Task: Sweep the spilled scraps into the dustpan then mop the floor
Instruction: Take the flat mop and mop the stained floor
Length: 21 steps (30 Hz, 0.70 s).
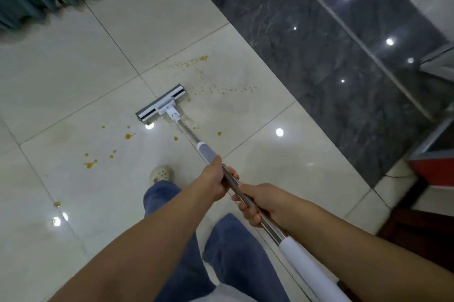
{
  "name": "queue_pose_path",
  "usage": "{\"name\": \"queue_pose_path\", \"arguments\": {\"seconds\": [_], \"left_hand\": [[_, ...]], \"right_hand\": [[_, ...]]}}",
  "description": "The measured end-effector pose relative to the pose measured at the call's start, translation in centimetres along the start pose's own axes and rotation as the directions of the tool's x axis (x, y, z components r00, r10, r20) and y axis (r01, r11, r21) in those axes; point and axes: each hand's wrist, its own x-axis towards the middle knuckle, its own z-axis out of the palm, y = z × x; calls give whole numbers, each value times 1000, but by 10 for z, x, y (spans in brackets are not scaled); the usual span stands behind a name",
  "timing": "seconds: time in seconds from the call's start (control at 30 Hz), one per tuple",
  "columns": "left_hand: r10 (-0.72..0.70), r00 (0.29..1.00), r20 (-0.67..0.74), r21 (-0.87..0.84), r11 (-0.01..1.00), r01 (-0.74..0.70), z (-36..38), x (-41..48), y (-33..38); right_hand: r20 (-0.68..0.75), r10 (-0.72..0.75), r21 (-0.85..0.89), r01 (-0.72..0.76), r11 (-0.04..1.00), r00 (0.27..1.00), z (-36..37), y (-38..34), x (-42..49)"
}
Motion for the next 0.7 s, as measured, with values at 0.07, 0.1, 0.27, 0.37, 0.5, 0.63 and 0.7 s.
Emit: {"name": "queue_pose_path", "arguments": {"seconds": [0.07, 0.1, 0.27, 0.37, 0.5, 0.63, 0.7], "left_hand": [[-27, 1000, 13, -51, 998, 27, 9, -5, -20], [-35, 999, 15, -86, 996, 36, 11, -6, -23], [-45, 993, 111, -363, 928, 83, 4, 10, 17], [-29, 984, 174, -394, 914, 96, 8, 20, 56], [-44, 984, 172, -349, 932, 103, 16, 44, 130], [-67, 988, 140, -282, 954, 104, 8, 72, 224], [-60, 993, 99, -248, 965, 83, 4, 88, 275]], "right_hand": [[-22, -14, -48, 13, 999, 1000, -13, 8, -12], [-29, -30, -70, 28, 997, 999, -14, 8, -14], [-24, -55, -140, 52, 989, 998, 16, -24, -11], [-47, -59, -138, 52, 989, 997, 28, -62, -5], [-51, -92, -129, 85, 988, 994, 50, -128, 16], [-13, -114, -106, 112, 988, 993, 94, -202, 52], [-4, -131, -81, 130, 988, 991, 119, -241, 73]]}}
